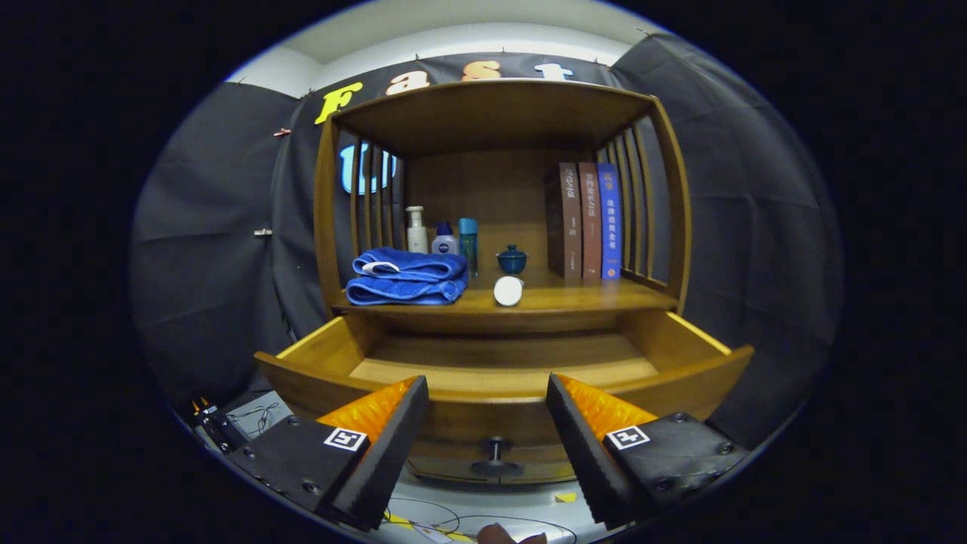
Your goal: Pull open the drawer, take out the items inside it, and place them on the countertop above the cabinet.
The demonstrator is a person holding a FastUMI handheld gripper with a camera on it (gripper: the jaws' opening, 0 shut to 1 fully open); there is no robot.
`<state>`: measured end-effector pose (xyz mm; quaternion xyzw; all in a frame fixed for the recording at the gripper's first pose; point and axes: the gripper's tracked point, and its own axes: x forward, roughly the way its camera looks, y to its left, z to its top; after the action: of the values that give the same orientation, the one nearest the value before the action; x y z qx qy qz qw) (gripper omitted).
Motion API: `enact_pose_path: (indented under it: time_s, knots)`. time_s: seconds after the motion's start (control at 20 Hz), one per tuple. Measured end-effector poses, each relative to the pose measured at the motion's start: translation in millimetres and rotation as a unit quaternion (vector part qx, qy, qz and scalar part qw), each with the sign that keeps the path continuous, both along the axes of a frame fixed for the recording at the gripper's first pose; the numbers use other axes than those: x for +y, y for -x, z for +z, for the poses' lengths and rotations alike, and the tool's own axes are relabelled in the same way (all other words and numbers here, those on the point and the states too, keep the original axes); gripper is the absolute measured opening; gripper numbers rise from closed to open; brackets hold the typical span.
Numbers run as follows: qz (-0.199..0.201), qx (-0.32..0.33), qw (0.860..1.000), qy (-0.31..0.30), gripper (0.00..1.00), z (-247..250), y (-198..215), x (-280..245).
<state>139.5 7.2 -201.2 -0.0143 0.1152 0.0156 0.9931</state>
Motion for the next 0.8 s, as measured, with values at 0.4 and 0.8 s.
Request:
enact_pose_path:
  time_s: [0.4, 0.8]
  knots:
    - [-0.020, 0.010, 0.999, 0.036, 1.00, -57, -1, -1]
    - [-0.025, 0.007, 0.999, 0.030, 1.00, -52, -12, 4]
